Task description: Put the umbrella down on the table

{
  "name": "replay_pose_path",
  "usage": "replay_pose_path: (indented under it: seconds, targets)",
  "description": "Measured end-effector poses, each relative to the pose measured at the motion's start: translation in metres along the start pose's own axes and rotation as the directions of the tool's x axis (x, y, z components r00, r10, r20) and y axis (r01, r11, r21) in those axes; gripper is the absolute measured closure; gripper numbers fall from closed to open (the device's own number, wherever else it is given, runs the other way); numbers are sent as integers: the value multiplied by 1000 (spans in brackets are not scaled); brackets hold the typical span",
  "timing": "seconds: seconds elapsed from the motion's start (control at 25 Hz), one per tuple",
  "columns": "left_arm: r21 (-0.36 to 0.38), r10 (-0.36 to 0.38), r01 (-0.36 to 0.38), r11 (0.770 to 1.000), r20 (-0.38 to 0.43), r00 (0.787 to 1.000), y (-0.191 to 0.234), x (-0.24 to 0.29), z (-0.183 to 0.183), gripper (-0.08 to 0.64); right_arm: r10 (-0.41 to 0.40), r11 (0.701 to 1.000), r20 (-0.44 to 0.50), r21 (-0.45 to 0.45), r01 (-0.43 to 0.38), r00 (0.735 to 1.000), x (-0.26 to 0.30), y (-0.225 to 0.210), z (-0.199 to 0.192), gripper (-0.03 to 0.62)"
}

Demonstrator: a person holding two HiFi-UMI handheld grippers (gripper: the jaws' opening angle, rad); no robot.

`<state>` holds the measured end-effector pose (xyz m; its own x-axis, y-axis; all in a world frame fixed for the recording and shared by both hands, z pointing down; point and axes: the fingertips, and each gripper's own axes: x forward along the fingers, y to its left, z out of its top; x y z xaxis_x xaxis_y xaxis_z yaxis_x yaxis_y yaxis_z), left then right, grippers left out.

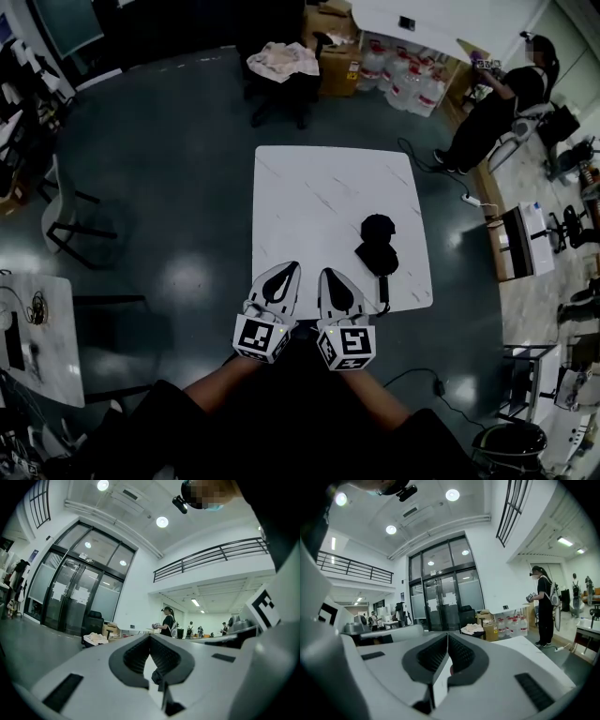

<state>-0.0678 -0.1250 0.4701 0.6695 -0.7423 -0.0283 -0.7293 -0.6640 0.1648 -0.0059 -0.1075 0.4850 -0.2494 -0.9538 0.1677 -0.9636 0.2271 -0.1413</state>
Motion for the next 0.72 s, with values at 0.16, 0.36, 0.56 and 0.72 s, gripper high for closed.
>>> replay_pose_path:
  seconds: [0.16,0.36,0.56,0.72]
  targets:
    - [-7,-5,5,1000,4,1000,0,-5,-1,554,-2,1000,5,-24,2,1000,2,6,2,571]
    - [3,1,-1,1000,26,1000,6,-4,3,554,24,997,12,-79,-23,1000,10,23,3,574]
    - [33,-12,11,999,16,1000,4,-8,1,554,45,993,12,-113,-43,999,16,36,3,574]
    - [69,-32,32,997,4,999,4,-11,0,554,46,990,2,-134,-45,999,24,44,1,574]
